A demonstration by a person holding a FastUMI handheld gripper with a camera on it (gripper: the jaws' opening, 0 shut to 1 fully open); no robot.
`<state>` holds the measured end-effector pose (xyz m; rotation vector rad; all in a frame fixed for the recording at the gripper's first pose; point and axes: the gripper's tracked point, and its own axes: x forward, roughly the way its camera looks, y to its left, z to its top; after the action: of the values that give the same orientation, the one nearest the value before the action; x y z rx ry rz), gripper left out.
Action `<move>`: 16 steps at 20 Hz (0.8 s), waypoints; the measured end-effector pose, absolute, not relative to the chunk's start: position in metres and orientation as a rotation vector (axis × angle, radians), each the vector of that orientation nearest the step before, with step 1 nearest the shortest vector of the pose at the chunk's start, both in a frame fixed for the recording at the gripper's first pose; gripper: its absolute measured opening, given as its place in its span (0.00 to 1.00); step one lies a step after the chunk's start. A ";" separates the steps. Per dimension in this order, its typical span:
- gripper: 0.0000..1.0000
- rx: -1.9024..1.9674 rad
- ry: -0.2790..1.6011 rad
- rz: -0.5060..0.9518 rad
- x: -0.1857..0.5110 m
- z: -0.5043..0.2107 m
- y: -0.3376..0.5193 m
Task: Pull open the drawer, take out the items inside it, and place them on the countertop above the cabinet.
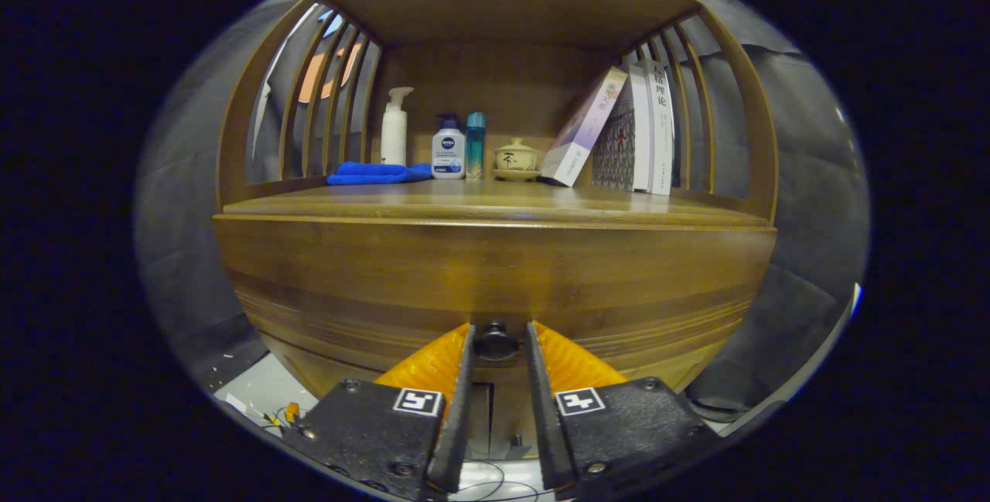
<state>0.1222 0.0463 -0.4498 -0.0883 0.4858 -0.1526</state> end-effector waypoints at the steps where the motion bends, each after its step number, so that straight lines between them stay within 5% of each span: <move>1: 0.35 -0.090 0.485 -0.154 0.122 -0.450 0.045; 7: 0.20 -0.076 0.494 -0.138 0.121 -0.450 0.046; 16: 0.20 -0.087 0.508 -0.122 0.090 -0.443 0.049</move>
<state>0.0898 0.0490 -0.4433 -0.0874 0.5083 -0.1221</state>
